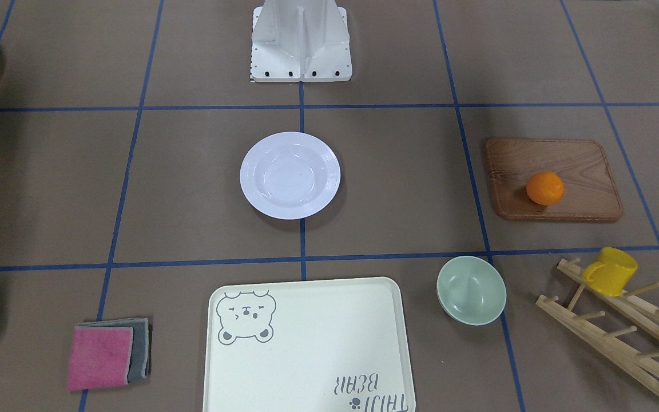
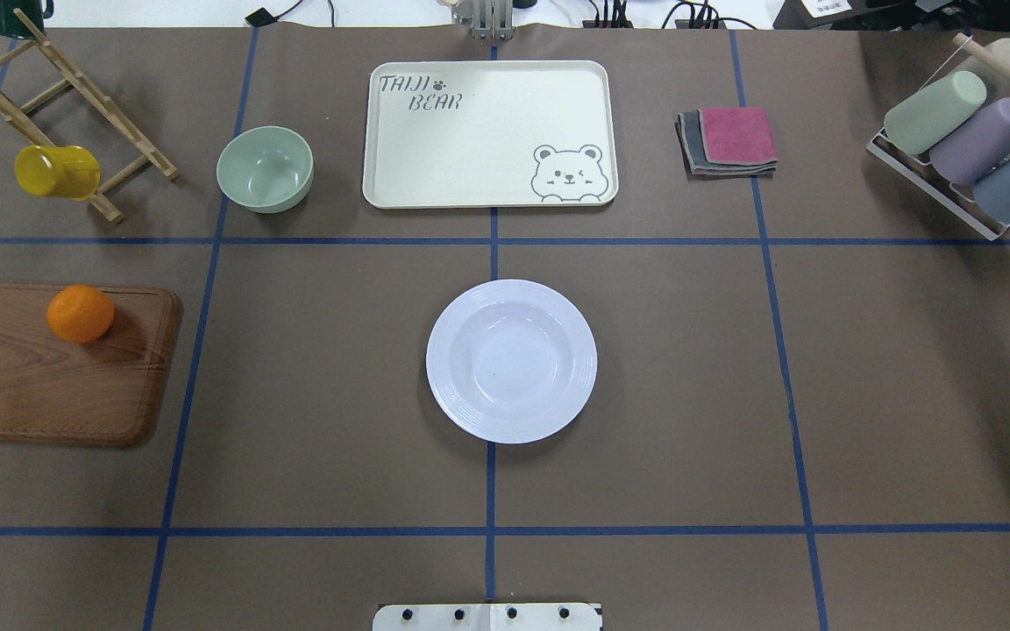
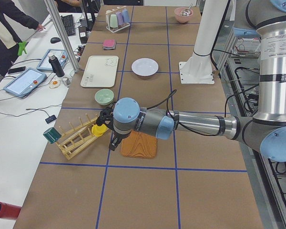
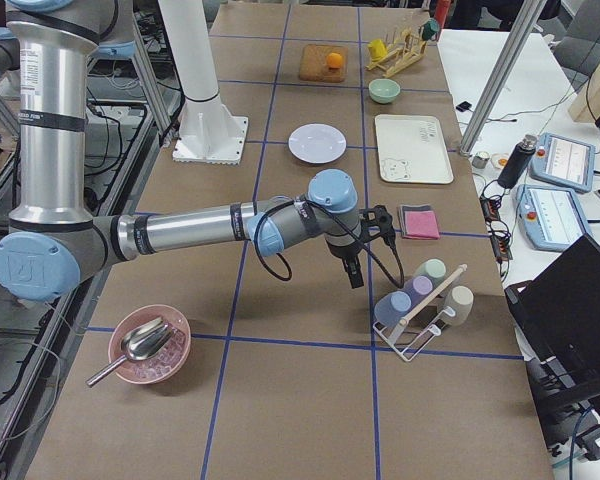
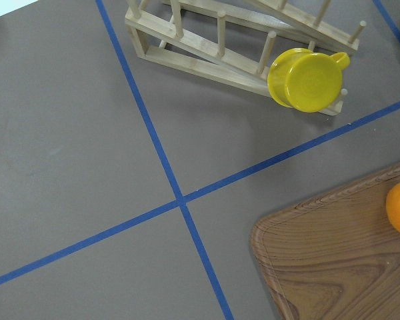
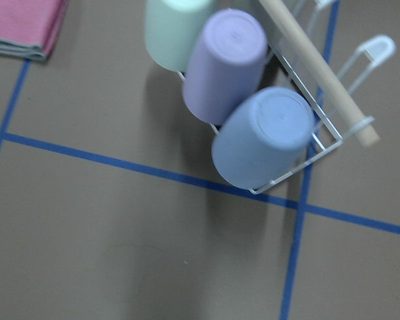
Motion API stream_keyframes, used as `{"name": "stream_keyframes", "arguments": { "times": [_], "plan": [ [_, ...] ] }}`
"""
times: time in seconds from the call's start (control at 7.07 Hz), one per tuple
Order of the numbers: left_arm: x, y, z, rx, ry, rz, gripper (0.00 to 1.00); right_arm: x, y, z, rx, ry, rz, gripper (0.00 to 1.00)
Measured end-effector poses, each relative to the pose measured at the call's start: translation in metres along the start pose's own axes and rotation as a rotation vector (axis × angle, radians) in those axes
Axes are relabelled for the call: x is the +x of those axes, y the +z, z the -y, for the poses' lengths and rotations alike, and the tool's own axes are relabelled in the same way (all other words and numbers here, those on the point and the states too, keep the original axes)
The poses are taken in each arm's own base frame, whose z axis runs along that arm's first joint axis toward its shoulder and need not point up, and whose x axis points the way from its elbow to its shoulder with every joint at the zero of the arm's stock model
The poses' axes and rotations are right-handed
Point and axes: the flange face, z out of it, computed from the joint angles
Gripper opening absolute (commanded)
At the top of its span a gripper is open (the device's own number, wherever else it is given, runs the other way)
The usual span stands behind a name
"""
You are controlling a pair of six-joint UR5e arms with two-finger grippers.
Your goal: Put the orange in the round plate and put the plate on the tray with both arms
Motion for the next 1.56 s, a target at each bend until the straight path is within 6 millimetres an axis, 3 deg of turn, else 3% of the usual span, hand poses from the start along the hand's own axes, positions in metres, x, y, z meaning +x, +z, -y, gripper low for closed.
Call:
{"name": "stream_keyframes", "arguments": {
  "times": [0.42,0.99,1.27,1.56],
  "plan": [
    [0.055,0.060,0.027,-0.020,-0.095,-0.015,1.00,-0.031,0.029,-0.002,-0.023,0.053,0.014,1.00],
    [0.161,0.184,0.039,-0.031,-0.168,0.054,1.00,-0.031,0.034,-0.006,-0.031,0.066,0.004,1.00],
    [0.182,0.224,0.032,-0.054,-0.152,0.084,1.00,-0.031,0.035,-0.007,-0.031,0.068,0.001,1.00],
    [0.177,0.246,0.030,-0.059,-0.140,0.095,1.00,-0.030,0.035,-0.007,-0.031,0.068,0.000,1.00]
  ]
}}
